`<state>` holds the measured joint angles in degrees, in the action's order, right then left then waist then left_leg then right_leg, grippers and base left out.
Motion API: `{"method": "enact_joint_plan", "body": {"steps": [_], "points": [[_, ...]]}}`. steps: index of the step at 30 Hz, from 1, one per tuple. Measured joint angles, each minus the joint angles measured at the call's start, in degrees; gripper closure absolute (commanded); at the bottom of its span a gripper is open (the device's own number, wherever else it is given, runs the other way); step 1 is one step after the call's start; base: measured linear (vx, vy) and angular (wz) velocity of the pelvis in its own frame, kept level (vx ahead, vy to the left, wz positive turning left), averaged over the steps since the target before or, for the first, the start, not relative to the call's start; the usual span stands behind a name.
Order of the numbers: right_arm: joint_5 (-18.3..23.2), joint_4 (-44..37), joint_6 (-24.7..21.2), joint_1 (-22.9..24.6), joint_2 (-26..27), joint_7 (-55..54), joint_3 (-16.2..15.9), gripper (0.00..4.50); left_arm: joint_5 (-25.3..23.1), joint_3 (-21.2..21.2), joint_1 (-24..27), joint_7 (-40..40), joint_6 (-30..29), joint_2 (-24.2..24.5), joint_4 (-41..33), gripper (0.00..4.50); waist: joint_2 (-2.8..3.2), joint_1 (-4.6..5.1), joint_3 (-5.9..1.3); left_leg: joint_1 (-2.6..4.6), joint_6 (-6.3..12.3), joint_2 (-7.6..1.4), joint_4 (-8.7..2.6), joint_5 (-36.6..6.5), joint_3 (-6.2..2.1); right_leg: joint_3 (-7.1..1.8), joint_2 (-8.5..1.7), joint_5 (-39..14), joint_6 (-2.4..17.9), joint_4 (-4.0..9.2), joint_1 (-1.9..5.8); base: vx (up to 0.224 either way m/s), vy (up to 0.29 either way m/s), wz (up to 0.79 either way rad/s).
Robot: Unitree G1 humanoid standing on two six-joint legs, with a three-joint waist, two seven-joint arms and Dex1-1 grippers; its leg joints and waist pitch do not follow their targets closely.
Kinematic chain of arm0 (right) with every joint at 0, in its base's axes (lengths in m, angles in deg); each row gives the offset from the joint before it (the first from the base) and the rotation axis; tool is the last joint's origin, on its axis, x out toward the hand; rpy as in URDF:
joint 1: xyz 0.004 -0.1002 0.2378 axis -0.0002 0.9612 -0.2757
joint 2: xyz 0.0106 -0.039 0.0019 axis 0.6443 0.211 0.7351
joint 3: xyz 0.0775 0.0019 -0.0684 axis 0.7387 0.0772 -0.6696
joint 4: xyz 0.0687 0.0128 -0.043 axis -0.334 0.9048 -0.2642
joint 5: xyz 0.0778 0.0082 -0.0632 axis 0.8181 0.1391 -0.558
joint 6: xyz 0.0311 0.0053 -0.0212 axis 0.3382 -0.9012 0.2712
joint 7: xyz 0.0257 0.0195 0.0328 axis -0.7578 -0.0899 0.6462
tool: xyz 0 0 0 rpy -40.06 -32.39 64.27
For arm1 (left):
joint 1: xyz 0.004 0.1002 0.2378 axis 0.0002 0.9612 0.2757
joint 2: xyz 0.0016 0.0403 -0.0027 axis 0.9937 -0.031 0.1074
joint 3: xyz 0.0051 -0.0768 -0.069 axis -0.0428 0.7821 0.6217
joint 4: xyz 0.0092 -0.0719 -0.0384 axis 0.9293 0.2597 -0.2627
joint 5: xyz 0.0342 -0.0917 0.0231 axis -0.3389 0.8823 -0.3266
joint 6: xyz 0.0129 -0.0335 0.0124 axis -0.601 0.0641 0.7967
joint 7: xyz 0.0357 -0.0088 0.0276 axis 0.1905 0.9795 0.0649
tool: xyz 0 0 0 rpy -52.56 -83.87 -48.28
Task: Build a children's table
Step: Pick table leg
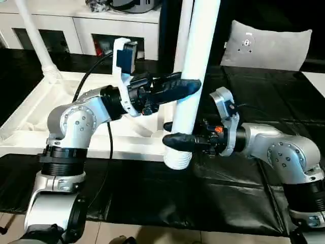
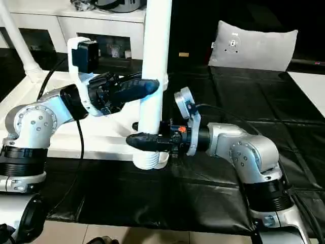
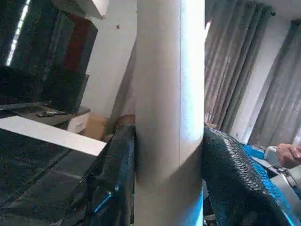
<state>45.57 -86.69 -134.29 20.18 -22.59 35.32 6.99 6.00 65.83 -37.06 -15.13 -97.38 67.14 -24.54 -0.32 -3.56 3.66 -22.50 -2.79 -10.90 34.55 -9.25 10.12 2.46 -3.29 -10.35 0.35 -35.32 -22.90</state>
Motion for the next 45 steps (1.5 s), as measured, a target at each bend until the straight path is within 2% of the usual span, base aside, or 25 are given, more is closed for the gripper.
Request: {"method": "enact_joint_plan", "body": {"steps": [2, 6, 15, 16, 17, 19, 27, 30, 34, 37, 39, 41, 45], "points": [[-0.2, 0.0, 0.0, 0.0, 0.0, 0.0, 0.0, 2.18, 0.0, -0.1, 0.0, -0.2, 0.0, 0.0, 0.0, 2.68, 0.00, 0.00, 0.00, 0.00, 0.00, 0.00, 0.00, 0.0, 0.00, 0.00, 0.00, 0.0, 0.0, 0.00, 0.00, 0.000, 0.000, 0.00], [-0.7, 0.1, 0.2, 0.0, -0.1, 0.0, -0.2, 2.44, -0.6, -0.4, -0.4, -0.1, 0.2, 0.0, 1.1, 2.68, 0.00, 0.02, 0.00, 0.00, 0.00, 0.00, 0.01, 0.0, 0.00, 0.00, 0.00, 0.0, 0.0, 0.00, 0.00, 0.000, 0.000, 0.00], [-1.0, 0.5, 0.6, 0.0, -0.1, 0.0, -0.3, 2.54, -1.5, -0.9, -0.9, 1.1, 0.4, 0.0, 1.5, 2.68, 0.01, 0.02, -0.01, 0.00, 0.00, 0.00, 0.01, 0.0, 0.00, 0.00, 0.00, 0.0, 0.0, -0.01, 0.00, 0.000, 0.000, 0.00], [-1.0, 0.8, 0.7, 0.0, -0.1, 0.0, -0.3, 2.54, -1.5, -0.9, -0.9, 1.5, 0.3, 0.0, 1.5, 2.12, 0.01, 0.02, -0.01, 0.00, 0.00, 0.00, 0.02, 0.0, 0.00, 0.00, 0.00, 0.0, 0.0, -0.01, 0.00, 0.000, 0.000, 0.00], [-1.0, 0.9, 0.7, 0.1, -0.1, 0.0, -0.3, 2.56, -1.5, -0.9, -0.9, 1.7, 0.2, 0.0, 1.5, 1.98, 0.01, 0.03, -0.01, 0.00, 0.00, 0.00, 0.02, 0.0, 0.00, 0.01, 0.00, 0.0, 0.0, -0.01, 0.00, 0.000, 0.000, 0.00], [-1.0, 0.9, 0.8, 0.3, -0.1, -0.1, -0.3, 2.56, -1.9, -0.8, -0.9, 3.0, 0.2, -0.5, 1.5, 1.95, 0.02, 0.01, -0.01, 0.02, 0.00, 0.00, 0.03, 0.0, 0.00, 0.00, 0.00, 0.0, 0.0, -0.02, 0.02, 0.000, 0.000, 0.00], [-1.2, 0.7, 0.8, 2.2, 0.8, -1.4, -0.6, 2.59, -1.7, -0.3, 1.8, 3.6, 1.0, -0.3, 0.1, 1.14, 0.02, 0.05, -0.01, 0.03, 0.00, -0.01, 0.03, 0.0, 0.00, 0.01, 0.00, 0.0, 0.0, -0.04, 0.02, 0.000, 0.000, 0.00], [-1.2, 0.4, 1.2, 4.2, 2.6, -3.0, -0.4, 2.59, 1.2, 2.4, 3.9, 5.0, -0.2, -1.4, -1.6, 1.01, 0.02, 0.07, -0.01, 0.02, 0.00, -0.01, 0.03, 0.0, 0.00, 0.01, 0.00, 0.0, 0.0, -0.05, 0.01, 0.000, 0.000, 0.00], [-1.1, -0.9, 2.5, 5.5, 5.5, -5.7, -0.4, 2.59, 7.2, 7.1, 5.2, 9.7, -0.6, -6.6, -2.2, 0.65, 0.03, -0.08, -0.01, 0.02, 0.00, -0.01, 0.09, 0.0, -0.01, 0.02, 0.00, 0.1, 0.1, -0.04, 0.04, 0.000, 0.000, 0.00], [-2.0, -2.2, 3.0, 7.6, 7.8, -9.4, -0.6, 2.59, 10.3, 12.7, 5.1, 17.7, 3.1, -11.2, -2.2, 0.65, 0.03, -0.05, -0.02, 0.10, 0.00, -0.01, 0.15, 0.0, -0.02, 0.02, -0.01, 0.1, 0.1, -0.04, 0.15, 0.000, 0.000, 0.00], [-3.2, -2.5, 4.1, 7.9, 8.7, -11.3, -1.1, 2.59, 9.1, 13.8, 5.0, 21.2, 5.0, -11.3, -1.5, 0.65, 0.04, 0.10, -0.02, 0.09, -0.01, -0.01, 0.14, 0.0, -0.03, 0.01, -0.01, 0.1, 0.0, -0.02, 0.12, 0.000, 0.000, 0.00], [-5.4, -2.8, 5.5, 7.7, 10.5, -15.6, -0.6, 2.59, 4.7, 13.5, 4.9, 24.6, 6.6, -10.5, -0.5, 0.65, 0.05, 0.26, -0.03, 0.13, -0.06, -0.01, 0.13, 0.0, -0.06, 0.01, 0.00, 0.0, -0.3, -0.01, 0.13, 0.000, 0.000, 0.00], [-9.2, -2.8, 7.1, 6.7, 11.7, -21.0, -0.6, 2.59, -2.9, 9.9, 5.0, 29.0, 6.9, -7.2, 0.2, 0.65, 0.05, 0.44, -0.02, 0.12, -0.12, 0.00, 0.09, 0.1, -0.08, 0.00, 0.00, 0.0, -0.3, 0.02, 0.09, 0.000, 0.000, 0.00]]}}
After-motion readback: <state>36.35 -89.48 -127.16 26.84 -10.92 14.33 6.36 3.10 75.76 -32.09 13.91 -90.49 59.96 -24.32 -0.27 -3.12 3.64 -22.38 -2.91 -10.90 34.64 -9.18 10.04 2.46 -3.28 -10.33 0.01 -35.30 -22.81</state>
